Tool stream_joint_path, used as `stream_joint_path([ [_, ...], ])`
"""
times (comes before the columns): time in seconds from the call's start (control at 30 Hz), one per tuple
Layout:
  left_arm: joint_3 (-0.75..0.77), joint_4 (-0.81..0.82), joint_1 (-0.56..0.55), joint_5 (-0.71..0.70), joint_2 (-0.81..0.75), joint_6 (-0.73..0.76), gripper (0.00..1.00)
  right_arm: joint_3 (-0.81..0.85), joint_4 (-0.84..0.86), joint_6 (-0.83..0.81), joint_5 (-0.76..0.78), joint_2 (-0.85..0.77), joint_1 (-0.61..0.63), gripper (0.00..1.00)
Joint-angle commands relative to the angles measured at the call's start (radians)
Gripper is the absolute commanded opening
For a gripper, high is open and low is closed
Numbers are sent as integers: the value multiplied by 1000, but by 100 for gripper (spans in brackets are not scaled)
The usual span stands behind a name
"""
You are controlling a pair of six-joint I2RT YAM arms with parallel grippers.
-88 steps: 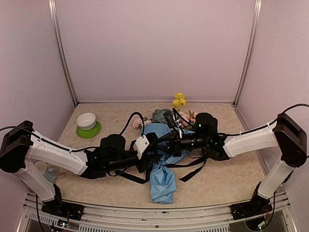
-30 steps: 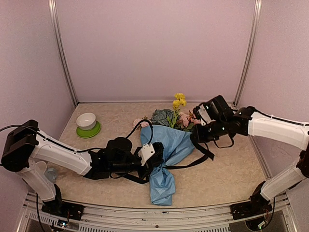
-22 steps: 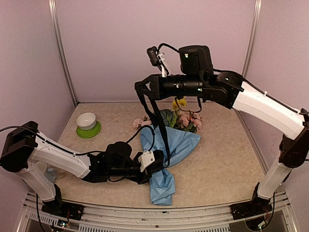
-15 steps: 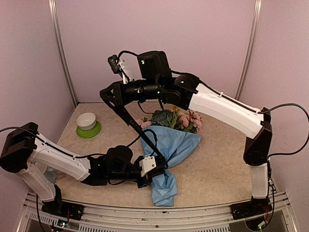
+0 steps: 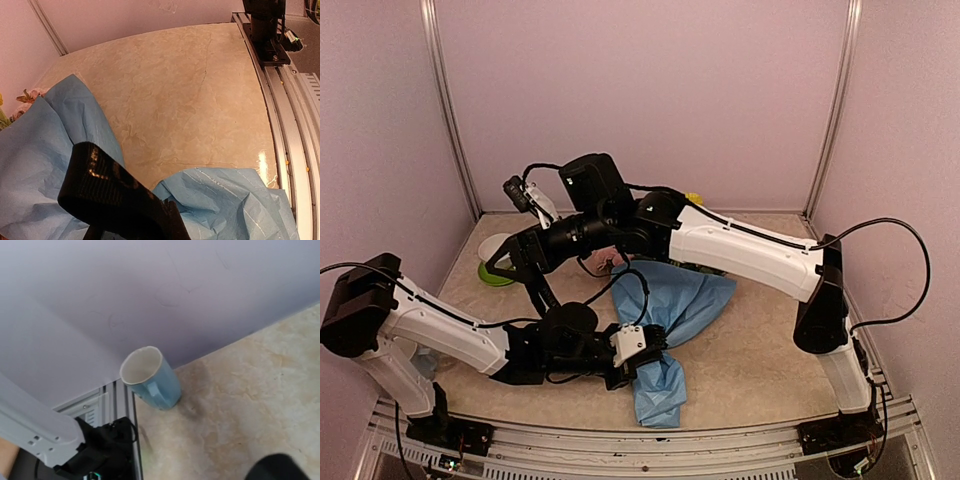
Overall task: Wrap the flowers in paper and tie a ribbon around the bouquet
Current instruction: Place the right side of the half-tied ribbon at the center of the board.
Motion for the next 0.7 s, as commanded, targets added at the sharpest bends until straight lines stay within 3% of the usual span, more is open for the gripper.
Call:
stream_joint_path([
  [0.0, 35, -15, -8, 1, 18, 12, 0, 13, -23, -23, 42, -19, 0, 100],
  [0.33, 37, -21, -8, 2, 23, 13, 0, 10, -101, -31, 94, -3, -2, 100],
  [0.4, 33, -25, -7, 4, 17, 9, 0, 38, -210, -44, 208, 4, -3, 100],
  [0.53, 34, -32, -7, 0, 19, 1, 0, 16, -433, -81, 586, -31, 0, 100],
  [0.67, 56, -52, -7, 5, 41, 7, 0, -29, -439, -214, 543, -47, 9, 96],
])
